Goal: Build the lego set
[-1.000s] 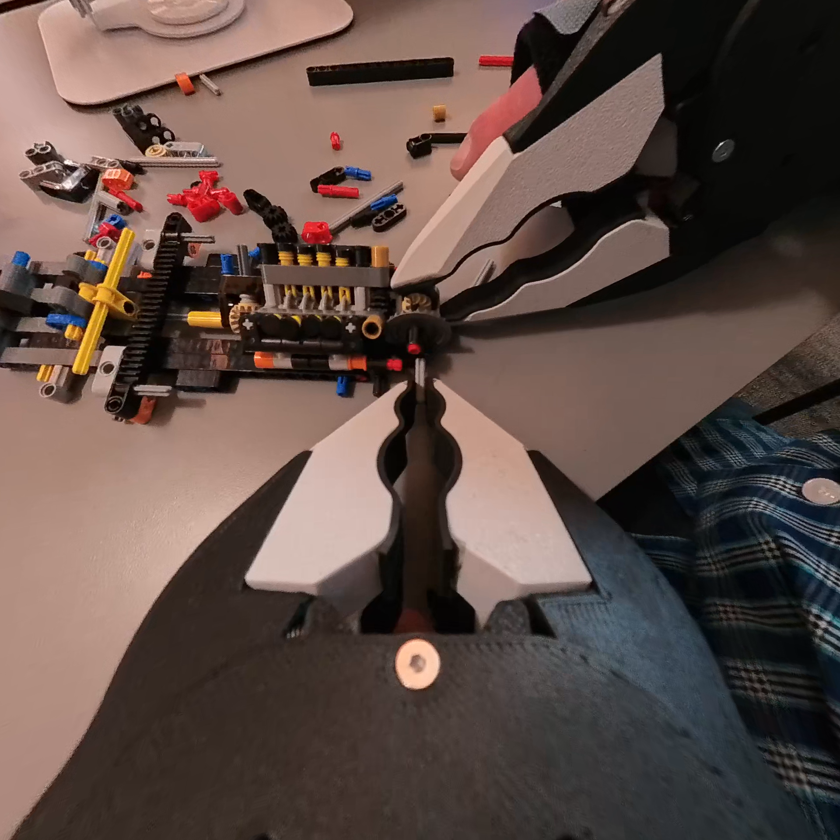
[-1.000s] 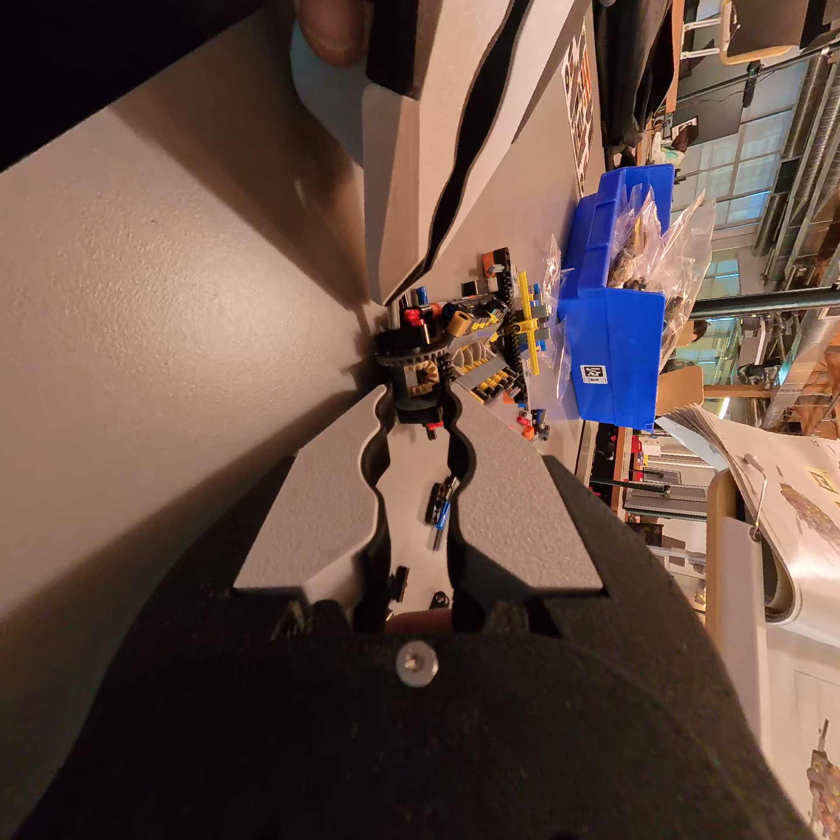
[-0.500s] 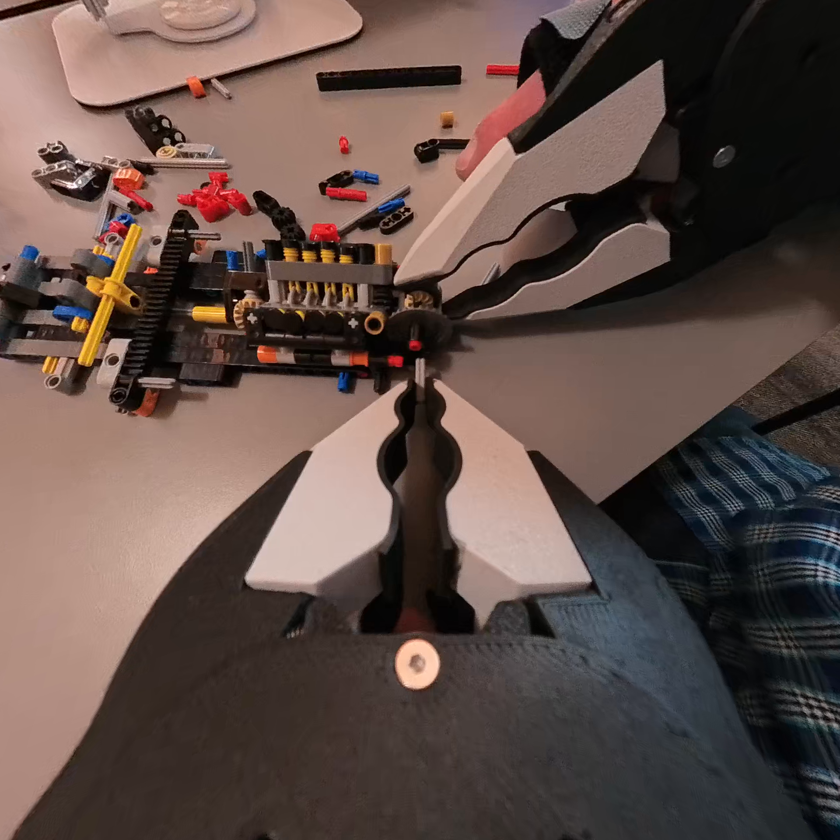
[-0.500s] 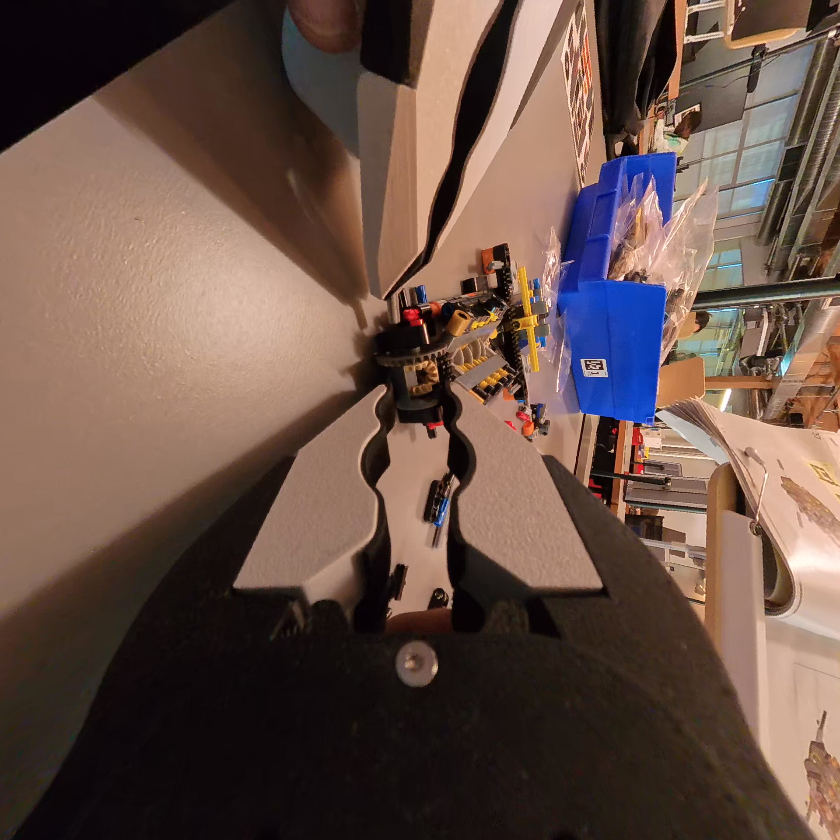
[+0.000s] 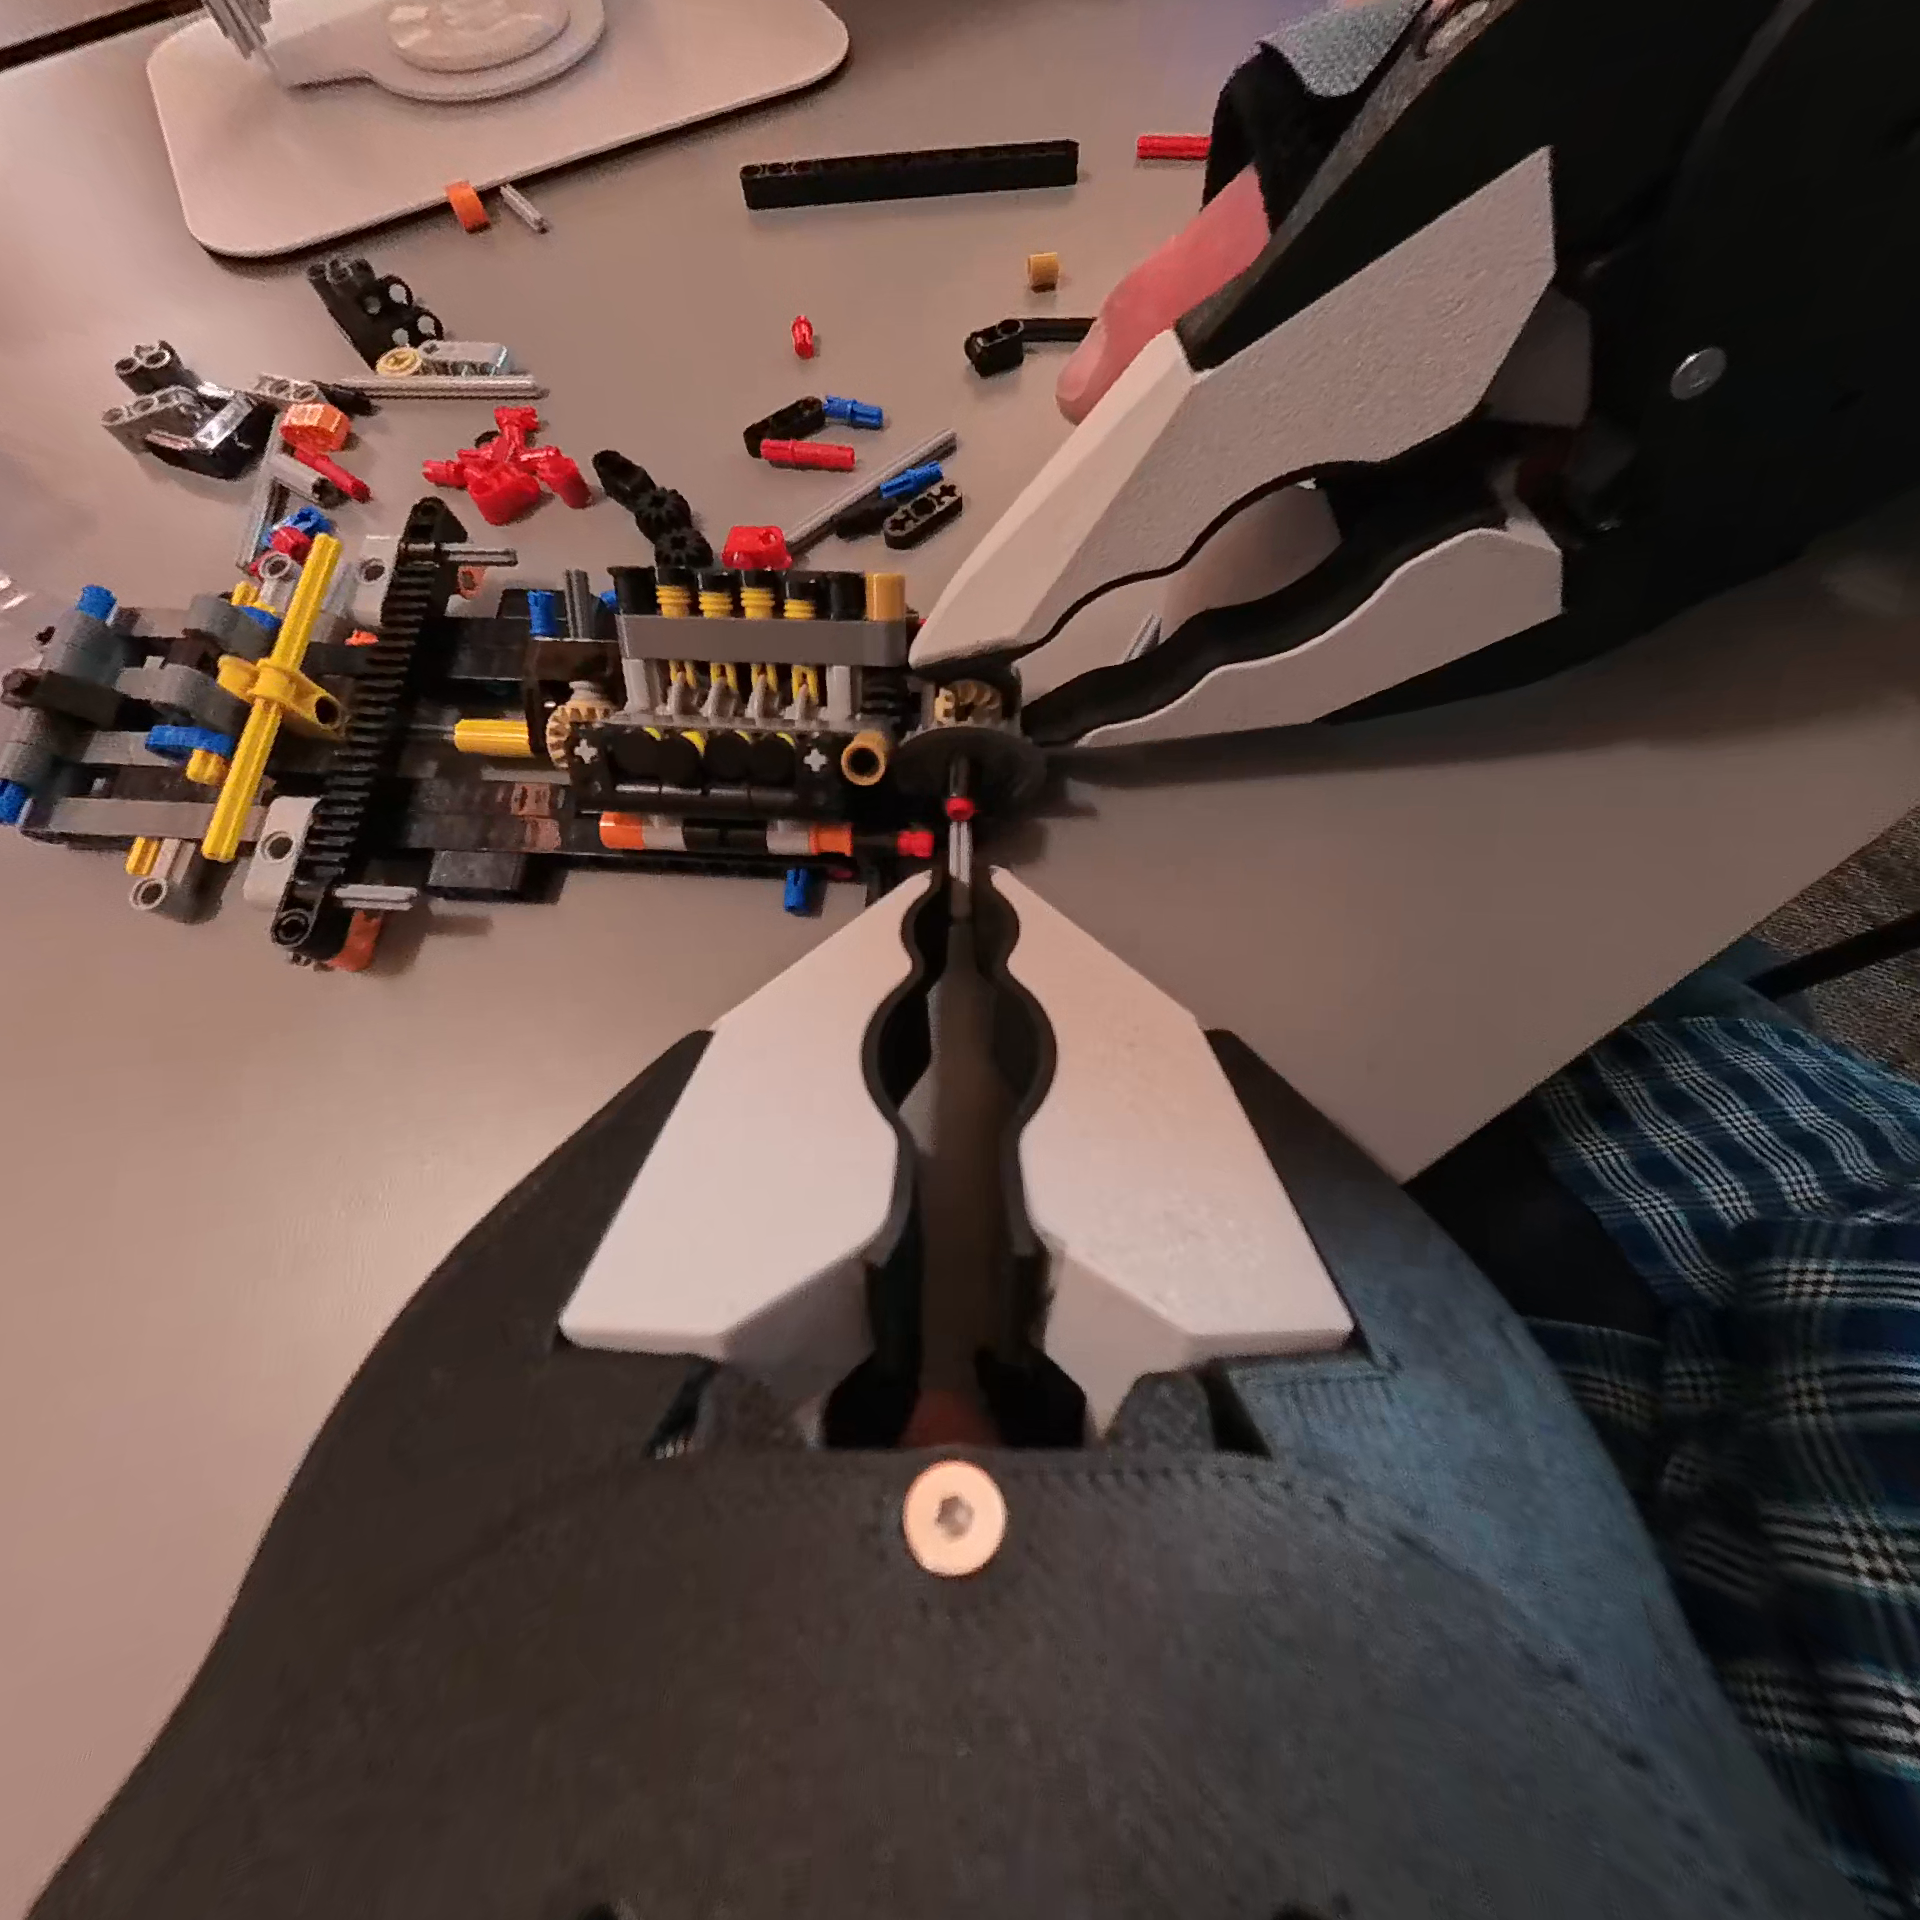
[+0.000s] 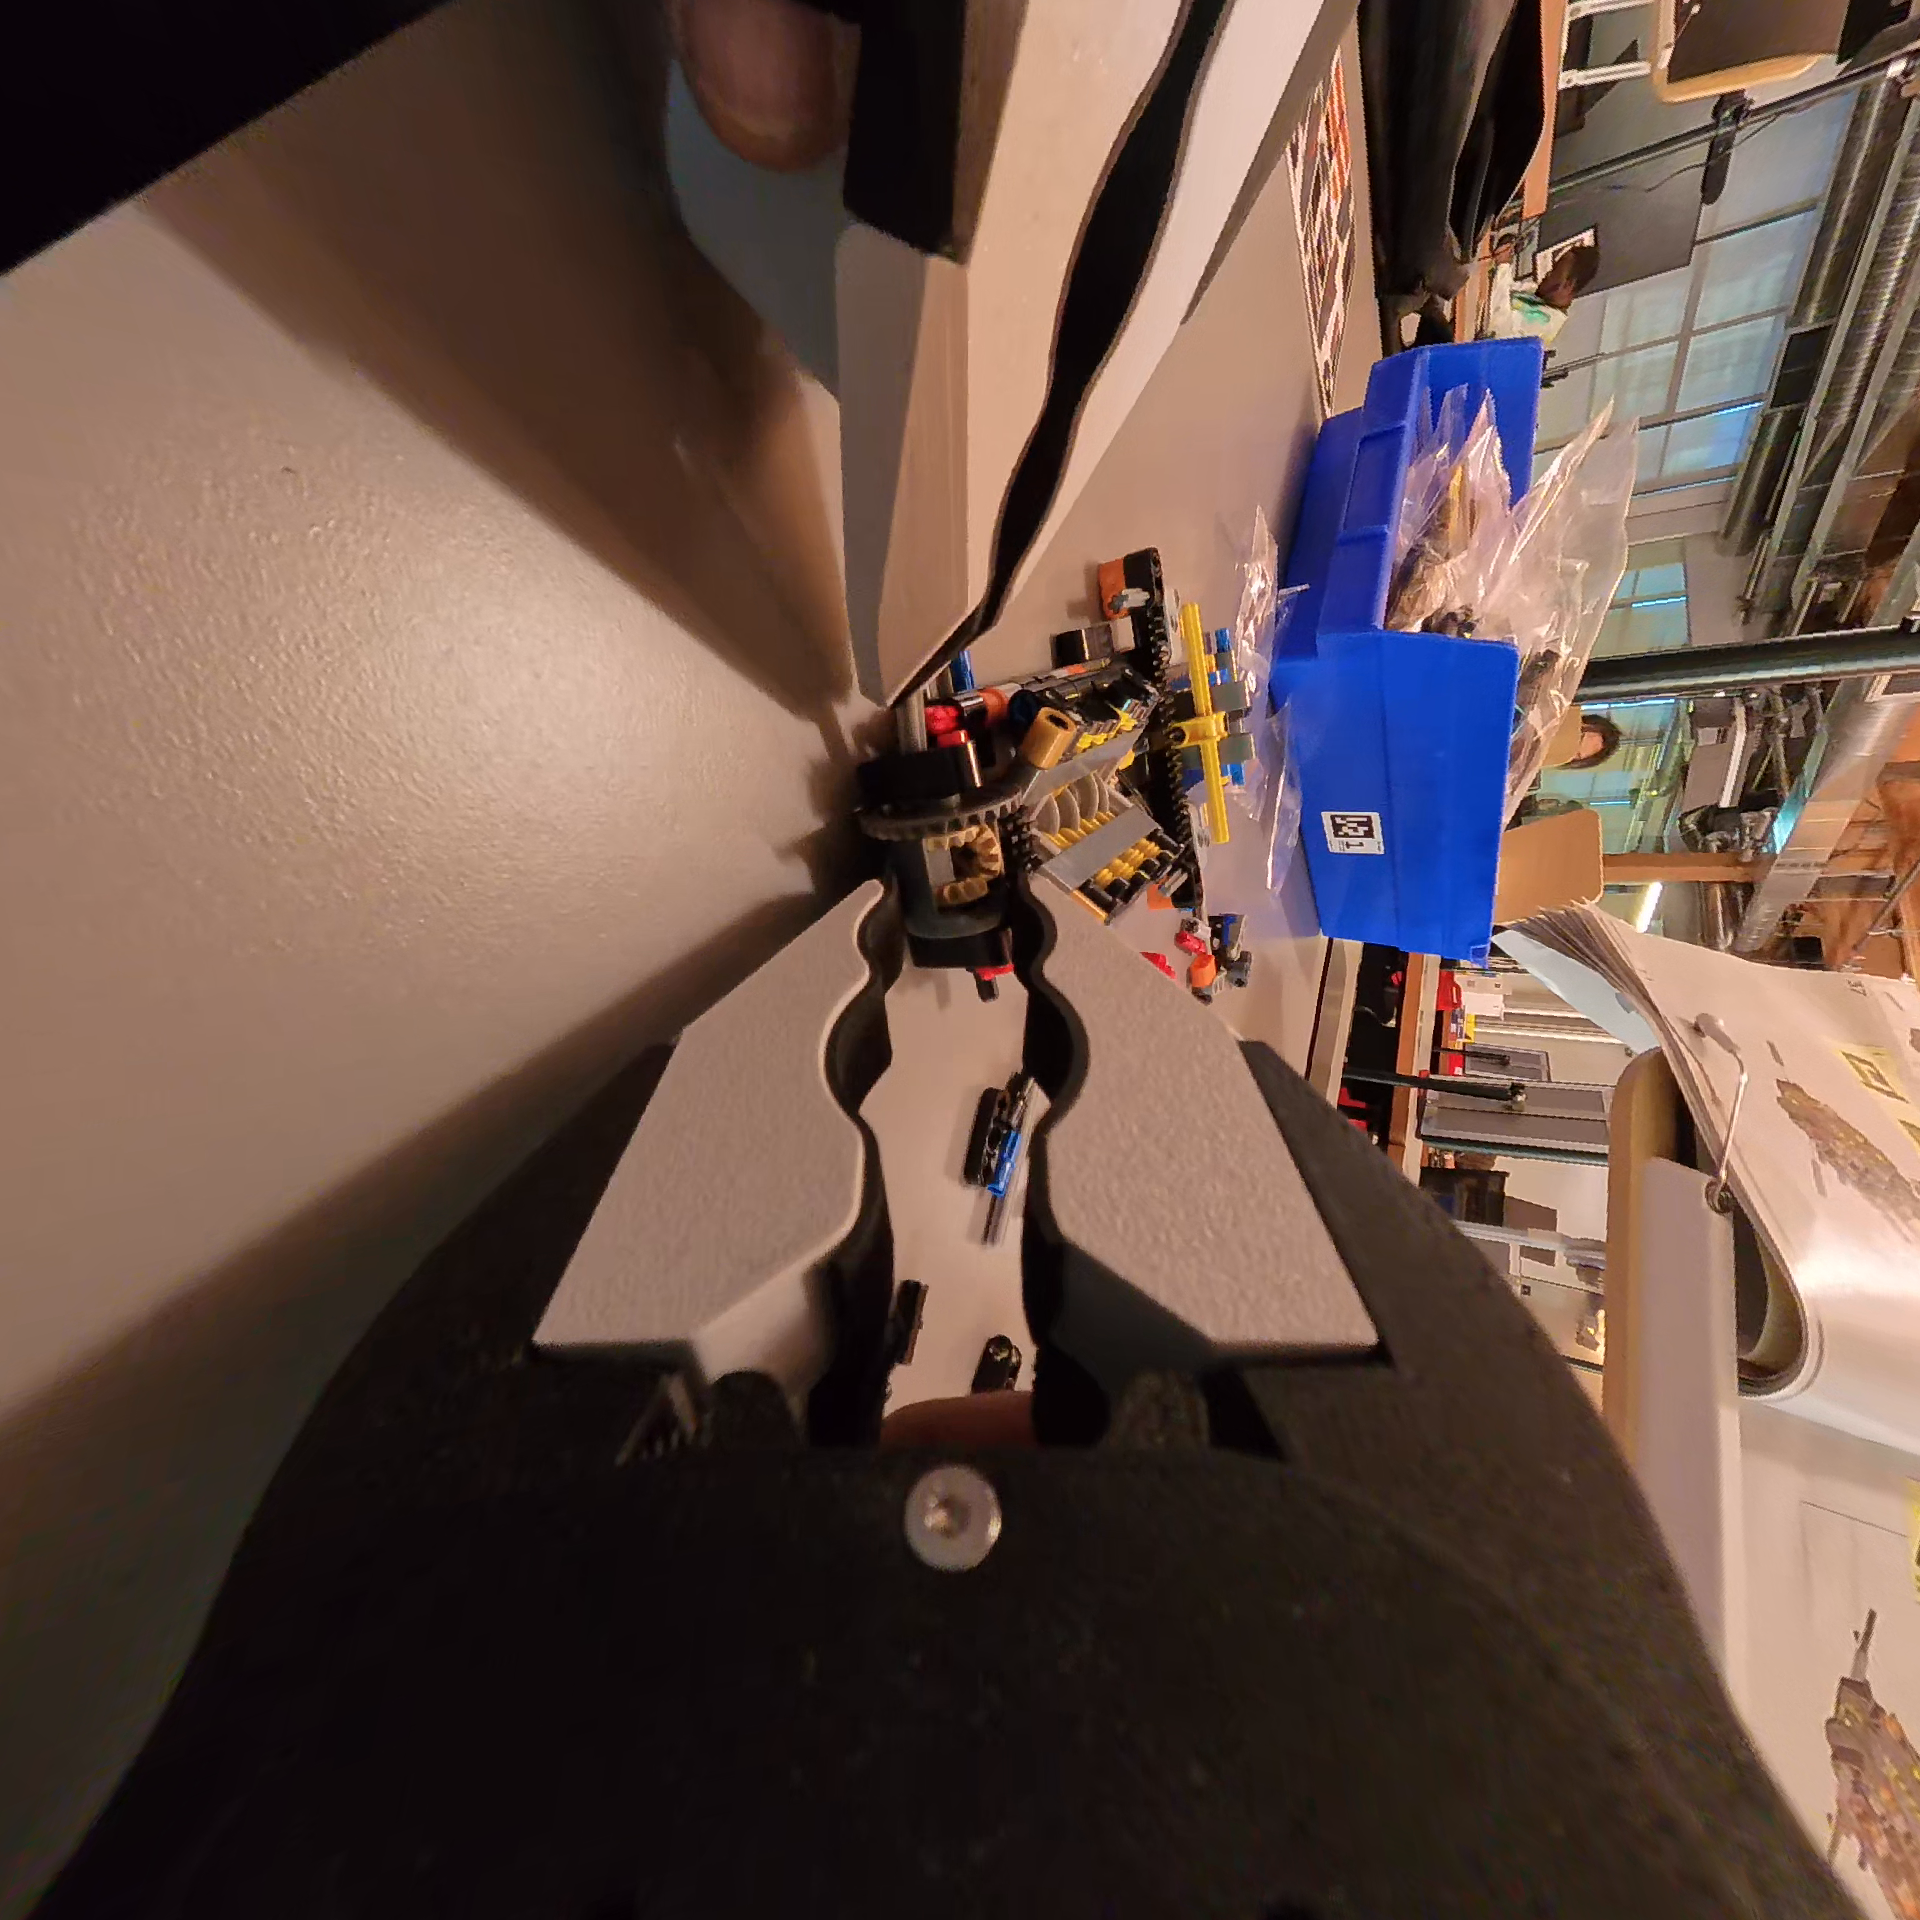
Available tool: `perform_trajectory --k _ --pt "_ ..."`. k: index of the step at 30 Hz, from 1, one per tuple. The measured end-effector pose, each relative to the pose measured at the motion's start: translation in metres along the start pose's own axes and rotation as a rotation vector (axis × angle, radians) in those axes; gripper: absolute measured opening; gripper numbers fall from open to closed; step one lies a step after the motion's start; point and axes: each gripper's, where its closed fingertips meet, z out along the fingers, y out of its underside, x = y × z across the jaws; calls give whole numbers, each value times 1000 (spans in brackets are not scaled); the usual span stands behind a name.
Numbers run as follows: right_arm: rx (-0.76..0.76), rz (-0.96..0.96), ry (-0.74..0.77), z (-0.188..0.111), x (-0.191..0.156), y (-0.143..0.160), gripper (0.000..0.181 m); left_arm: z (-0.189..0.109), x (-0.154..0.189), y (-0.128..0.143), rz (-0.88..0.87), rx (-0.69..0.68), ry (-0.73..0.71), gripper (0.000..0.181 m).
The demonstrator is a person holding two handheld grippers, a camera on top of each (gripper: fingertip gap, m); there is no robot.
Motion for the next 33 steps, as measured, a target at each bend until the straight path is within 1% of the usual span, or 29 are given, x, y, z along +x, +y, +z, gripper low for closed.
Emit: perform_trajectory --k 1,8,14,21,24,33 --pt "1 2 -1 0 0 0 18 0 0 0 0 2 1 3" --pt "3 5 -2 0 0 0 18 2 0 -1 4 5 7 2" --pt "1 8 -3 0 -1 -1 18 5 0 1 -1 -31 26 2" --pt "-3 7 0 0 -1 -1 18 7 -1 1 45 -61 -1 2" --pt "-2 9 -1 0 -1 -1 18 8 -2 1 94 -79 -34 2" --pt "-1 12 -1 0 -1 -1 18 9 -2 0 77 -87 -24 2"
